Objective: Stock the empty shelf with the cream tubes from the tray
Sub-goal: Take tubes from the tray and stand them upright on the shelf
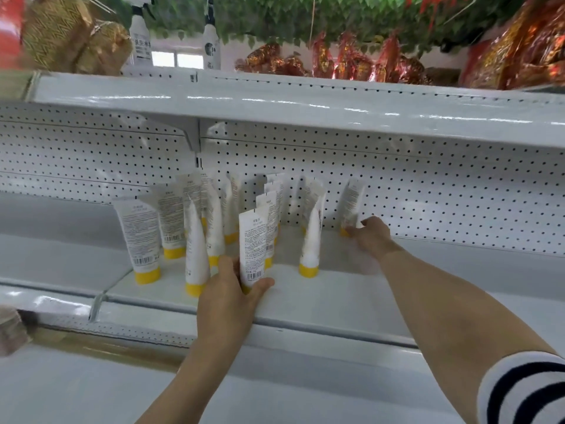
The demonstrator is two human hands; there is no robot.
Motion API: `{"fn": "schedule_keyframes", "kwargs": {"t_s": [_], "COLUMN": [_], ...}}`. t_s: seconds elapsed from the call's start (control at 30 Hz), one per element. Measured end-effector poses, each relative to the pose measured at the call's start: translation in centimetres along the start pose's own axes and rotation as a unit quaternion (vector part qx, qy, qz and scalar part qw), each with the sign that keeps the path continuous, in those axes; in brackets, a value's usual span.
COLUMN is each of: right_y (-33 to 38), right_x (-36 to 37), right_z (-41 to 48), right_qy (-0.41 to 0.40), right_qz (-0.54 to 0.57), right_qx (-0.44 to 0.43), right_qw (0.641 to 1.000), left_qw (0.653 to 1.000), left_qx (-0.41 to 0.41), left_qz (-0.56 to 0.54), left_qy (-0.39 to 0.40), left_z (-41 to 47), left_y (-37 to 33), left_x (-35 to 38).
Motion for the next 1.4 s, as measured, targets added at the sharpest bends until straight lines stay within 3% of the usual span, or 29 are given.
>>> {"fn": "schedule_keyframes", "kwargs": {"t_s": [0.37, 0.53, 0.67, 0.77, 0.97, 1.17, 1.4], "right_y": [-0.6, -0.8, -1.1, -2.0, -5.8, -12.4, -21.2], "right_x": [-6.0, -11.7, -18.3, -23.8, -34.2, -43.7, -53.3], "right_z": [-6.6, -12.5, -18.9, -24.6, -35.4, -43.5, -48.2], "right_qy": [-0.039, -0.053, -0.053, -0.058, -0.094, -0.127, -0.178], "right_qz": [-0.074, -0.088, -0.173, -0.245, -0.353, -0.343, -0.310], "right_qx": [0.033, -0.022, -0.062, -0.093, -0.132, -0.079, 0.022], "right_qw": [0.996, 0.994, 0.982, 0.963, 0.922, 0.928, 0.934], "left_qw": [0.999, 0.999, 1.000, 0.998, 0.969, 0.940, 0.911], "left_qx": [0.024, 0.002, -0.019, 0.062, 0.216, 0.267, 0.325], "left_qz": [0.017, -0.036, -0.018, 0.030, 0.070, 0.100, 0.105], "left_qy": [0.021, 0.040, -0.002, -0.008, 0.103, 0.185, 0.229], "left_z": [-0.1, -1.1, -5.3, -10.3, -20.7, -30.1, -38.0], "left_y": [-0.3, -0.9, -2.9, -8.7, -24.2, -34.9, -44.1], "left_x": [-0.1, -0.6, -3.0, -3.8, -1.0, 3.0, 8.0]}}
Point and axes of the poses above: each hand's wrist, its own z-axis towards the middle knuckle, its own x-axis out of the palm, y = z × x, the point moved 8 cm from there along z, towards the middle knuckle
